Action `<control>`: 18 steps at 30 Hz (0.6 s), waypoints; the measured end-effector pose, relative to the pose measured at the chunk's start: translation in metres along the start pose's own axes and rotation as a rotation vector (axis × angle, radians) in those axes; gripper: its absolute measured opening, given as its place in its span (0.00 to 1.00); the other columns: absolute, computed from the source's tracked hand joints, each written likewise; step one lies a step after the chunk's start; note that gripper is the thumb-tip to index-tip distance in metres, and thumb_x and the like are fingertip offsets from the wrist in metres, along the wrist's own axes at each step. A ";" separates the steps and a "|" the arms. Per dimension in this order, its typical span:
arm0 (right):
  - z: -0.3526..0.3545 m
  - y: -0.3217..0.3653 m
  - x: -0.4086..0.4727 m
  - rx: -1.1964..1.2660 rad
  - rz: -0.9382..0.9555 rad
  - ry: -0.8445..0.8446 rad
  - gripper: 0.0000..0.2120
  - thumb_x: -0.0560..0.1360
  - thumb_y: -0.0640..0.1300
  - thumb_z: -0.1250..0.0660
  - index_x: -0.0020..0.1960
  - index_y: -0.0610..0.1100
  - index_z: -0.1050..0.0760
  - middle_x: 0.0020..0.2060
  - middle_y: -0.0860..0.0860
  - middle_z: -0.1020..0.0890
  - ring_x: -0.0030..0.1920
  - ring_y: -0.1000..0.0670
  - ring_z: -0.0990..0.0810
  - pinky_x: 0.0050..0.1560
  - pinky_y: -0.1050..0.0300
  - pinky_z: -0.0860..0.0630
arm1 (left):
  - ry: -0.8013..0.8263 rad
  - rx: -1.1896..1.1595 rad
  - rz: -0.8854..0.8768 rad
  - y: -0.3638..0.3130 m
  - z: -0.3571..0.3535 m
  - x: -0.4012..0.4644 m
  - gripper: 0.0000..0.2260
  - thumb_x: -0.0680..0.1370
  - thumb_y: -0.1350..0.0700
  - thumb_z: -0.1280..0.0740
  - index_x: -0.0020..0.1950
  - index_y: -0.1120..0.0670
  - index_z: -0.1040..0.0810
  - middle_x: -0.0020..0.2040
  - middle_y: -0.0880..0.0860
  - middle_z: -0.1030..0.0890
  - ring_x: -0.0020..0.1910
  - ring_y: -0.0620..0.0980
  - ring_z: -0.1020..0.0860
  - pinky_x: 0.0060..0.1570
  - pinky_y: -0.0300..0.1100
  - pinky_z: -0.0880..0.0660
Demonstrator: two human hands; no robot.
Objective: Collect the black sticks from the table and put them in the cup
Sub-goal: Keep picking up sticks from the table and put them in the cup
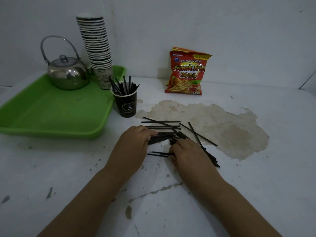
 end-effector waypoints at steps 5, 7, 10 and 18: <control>0.024 -0.018 -0.003 0.159 -0.158 -0.114 0.07 0.75 0.36 0.40 0.51 0.44 0.29 0.42 0.49 0.25 0.43 0.49 0.28 0.39 0.60 0.38 | 0.010 0.005 0.008 0.001 0.001 0.001 0.11 0.77 0.62 0.37 0.57 0.56 0.21 0.49 0.54 0.19 0.48 0.52 0.24 0.46 0.40 0.32; 0.035 -0.024 -0.005 0.334 -0.237 -0.199 0.07 0.77 0.37 0.43 0.50 0.47 0.31 0.40 0.50 0.24 0.37 0.53 0.28 0.33 0.63 0.36 | 0.029 0.016 -0.004 0.000 0.000 0.000 0.10 0.77 0.58 0.36 0.58 0.55 0.22 0.50 0.53 0.19 0.48 0.51 0.25 0.48 0.41 0.32; 0.047 -0.029 -0.009 0.603 -0.297 -0.381 0.08 0.79 0.38 0.46 0.46 0.49 0.32 0.34 0.54 0.24 0.33 0.59 0.27 0.33 0.71 0.32 | 0.072 0.034 -0.025 -0.005 -0.004 -0.002 0.11 0.76 0.56 0.34 0.58 0.55 0.22 0.50 0.52 0.20 0.49 0.51 0.26 0.49 0.42 0.31; 0.036 -0.035 -0.009 1.224 -0.365 -0.441 0.14 0.80 0.39 0.48 0.48 0.55 0.28 0.35 0.56 0.23 0.39 0.53 0.23 0.45 0.61 0.25 | 0.092 0.056 -0.093 -0.019 -0.004 -0.003 0.04 0.74 0.61 0.33 0.47 0.55 0.23 0.43 0.52 0.21 0.44 0.51 0.26 0.43 0.40 0.33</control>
Point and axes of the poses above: each hand's wrist, its own x-axis towards the middle knuckle, its own z-axis out of the back of the hand, y = z × x, the point moved 6 cm from there along x, towards the middle knuckle
